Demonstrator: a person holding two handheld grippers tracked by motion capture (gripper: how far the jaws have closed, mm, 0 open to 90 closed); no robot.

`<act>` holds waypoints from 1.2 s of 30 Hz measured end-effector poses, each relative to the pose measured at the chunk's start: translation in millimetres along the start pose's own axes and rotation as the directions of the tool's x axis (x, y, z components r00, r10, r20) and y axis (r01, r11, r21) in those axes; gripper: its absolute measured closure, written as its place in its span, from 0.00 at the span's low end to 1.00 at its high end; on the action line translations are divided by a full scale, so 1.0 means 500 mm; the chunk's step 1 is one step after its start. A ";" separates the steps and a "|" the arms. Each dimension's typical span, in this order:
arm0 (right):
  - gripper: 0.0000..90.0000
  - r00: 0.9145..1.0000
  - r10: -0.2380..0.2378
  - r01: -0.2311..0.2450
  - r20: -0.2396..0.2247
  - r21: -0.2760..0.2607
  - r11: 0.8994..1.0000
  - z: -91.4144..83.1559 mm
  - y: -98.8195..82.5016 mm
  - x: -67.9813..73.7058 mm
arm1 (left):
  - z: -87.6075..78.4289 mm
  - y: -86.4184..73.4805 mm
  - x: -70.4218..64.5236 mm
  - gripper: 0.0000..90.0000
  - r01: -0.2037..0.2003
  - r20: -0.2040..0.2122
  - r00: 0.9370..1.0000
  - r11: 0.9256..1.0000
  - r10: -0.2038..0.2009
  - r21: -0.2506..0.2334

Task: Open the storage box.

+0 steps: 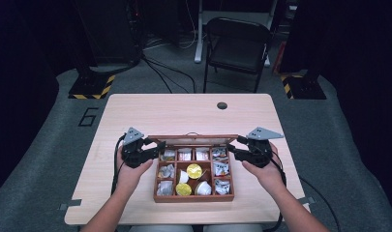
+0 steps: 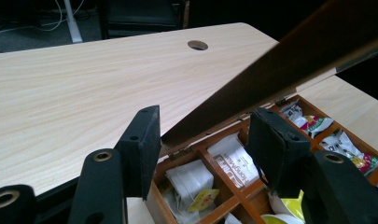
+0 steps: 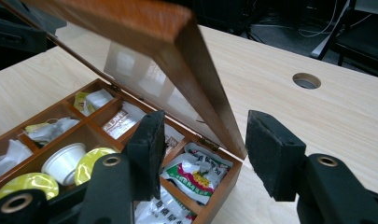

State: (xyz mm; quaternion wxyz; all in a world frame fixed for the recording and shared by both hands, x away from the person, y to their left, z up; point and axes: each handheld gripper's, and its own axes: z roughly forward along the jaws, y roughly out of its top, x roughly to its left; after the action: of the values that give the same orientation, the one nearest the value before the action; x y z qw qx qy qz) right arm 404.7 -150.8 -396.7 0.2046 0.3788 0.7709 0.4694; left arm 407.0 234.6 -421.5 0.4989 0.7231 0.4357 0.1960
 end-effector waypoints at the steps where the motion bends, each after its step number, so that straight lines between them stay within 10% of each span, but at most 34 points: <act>1: 0.53 1.000 0.000 0.000 0.000 0.000 1.000 0.000 0.000 0.000 | 0.002 0.001 0.001 0.49 0.004 0.000 1.000 1.000 -0.004 0.000; 36: 0.50 0.993 0.116 -0.116 0.018 0.024 0.993 0.134 -0.041 -0.045 | 0.062 -0.009 0.040 0.44 0.033 0.051 0.998 0.999 -0.032 -0.012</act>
State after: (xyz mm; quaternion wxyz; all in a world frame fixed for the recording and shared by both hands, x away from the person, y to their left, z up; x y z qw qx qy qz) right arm 455.8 -135.4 -447.6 0.1788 0.4293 0.7518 0.4675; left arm 437.9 234.6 -441.6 0.5177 0.7173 0.4334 0.1722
